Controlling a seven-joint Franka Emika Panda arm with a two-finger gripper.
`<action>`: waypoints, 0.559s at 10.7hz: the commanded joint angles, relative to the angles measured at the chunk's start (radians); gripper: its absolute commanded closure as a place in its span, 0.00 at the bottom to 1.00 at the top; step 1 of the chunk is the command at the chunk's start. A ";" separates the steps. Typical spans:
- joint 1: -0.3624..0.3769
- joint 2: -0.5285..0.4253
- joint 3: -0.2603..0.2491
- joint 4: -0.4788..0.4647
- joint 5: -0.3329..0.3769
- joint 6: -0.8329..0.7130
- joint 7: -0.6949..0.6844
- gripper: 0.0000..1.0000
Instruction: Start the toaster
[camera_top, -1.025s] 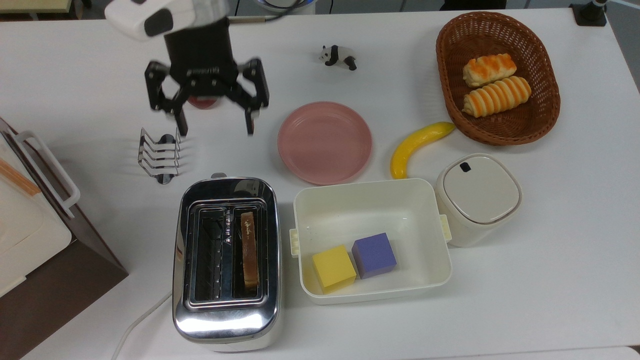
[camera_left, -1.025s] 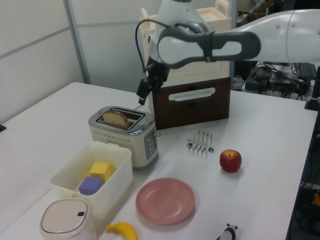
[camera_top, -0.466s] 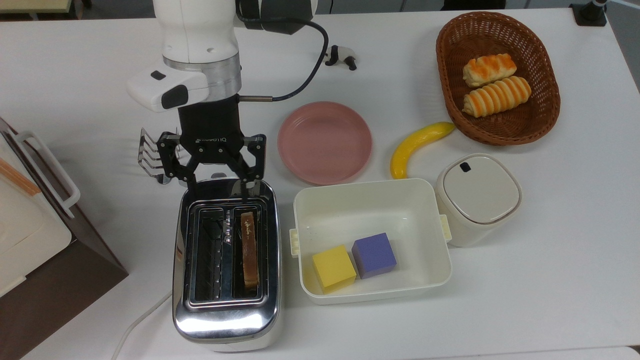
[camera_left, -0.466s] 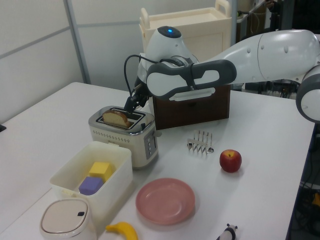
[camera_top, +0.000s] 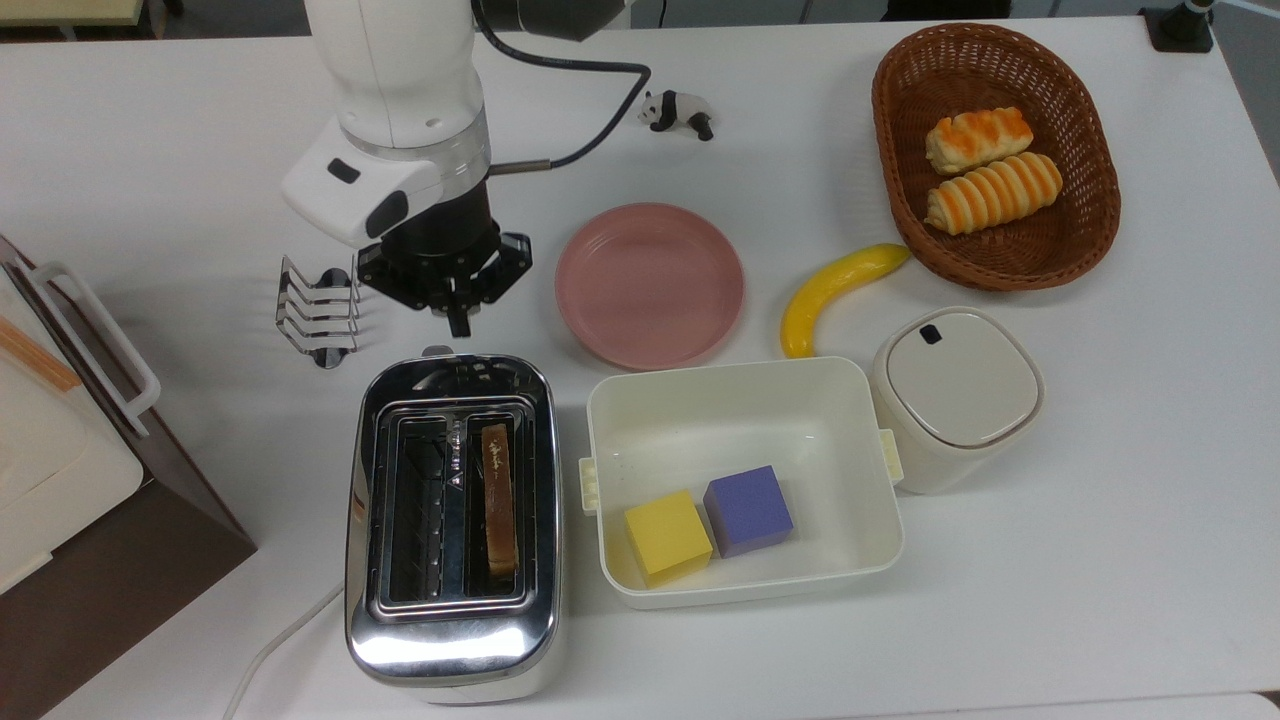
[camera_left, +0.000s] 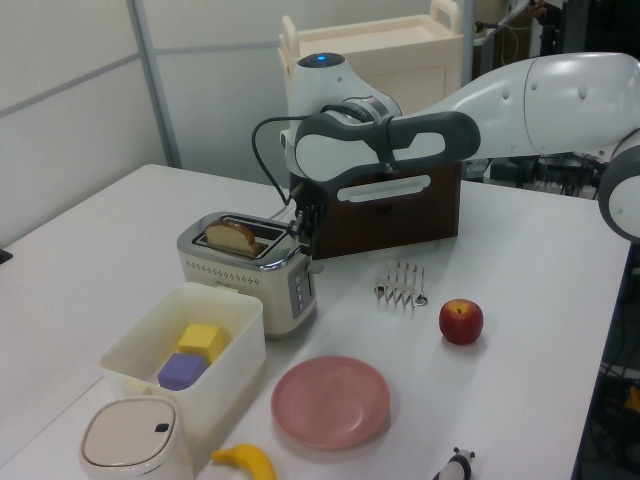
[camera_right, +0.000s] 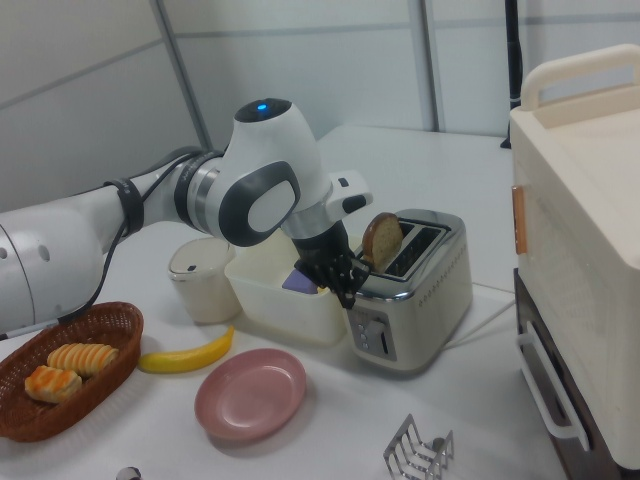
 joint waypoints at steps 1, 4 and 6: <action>0.007 -0.024 -0.010 -0.030 -0.009 -0.051 -0.058 1.00; -0.007 -0.004 -0.015 -0.028 -0.012 -0.035 -0.080 1.00; -0.008 0.018 -0.022 -0.025 -0.015 -0.020 -0.095 1.00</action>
